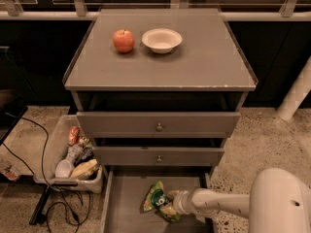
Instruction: Place green rice chip bag into bottom drawer
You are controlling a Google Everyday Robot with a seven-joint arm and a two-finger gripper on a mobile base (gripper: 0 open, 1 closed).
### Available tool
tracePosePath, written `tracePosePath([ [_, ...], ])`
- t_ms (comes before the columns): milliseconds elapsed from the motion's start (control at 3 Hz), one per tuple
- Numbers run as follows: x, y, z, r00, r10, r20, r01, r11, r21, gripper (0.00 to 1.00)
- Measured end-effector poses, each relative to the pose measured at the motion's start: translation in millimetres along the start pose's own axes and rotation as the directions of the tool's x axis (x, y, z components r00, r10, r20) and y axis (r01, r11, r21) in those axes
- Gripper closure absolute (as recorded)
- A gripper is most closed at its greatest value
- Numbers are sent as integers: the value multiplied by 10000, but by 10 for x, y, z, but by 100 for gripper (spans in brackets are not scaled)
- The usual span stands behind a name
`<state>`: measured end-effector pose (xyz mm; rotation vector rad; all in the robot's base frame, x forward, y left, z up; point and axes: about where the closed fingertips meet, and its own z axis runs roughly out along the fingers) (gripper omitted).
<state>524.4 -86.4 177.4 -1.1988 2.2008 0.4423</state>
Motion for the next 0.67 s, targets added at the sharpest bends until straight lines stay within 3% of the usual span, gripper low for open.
tracePosePath([
  [333,0,0,0,10000,0,0,0,10000,0,0],
  [667,0,1,0,10000,0,0,0,10000,-1,0],
])
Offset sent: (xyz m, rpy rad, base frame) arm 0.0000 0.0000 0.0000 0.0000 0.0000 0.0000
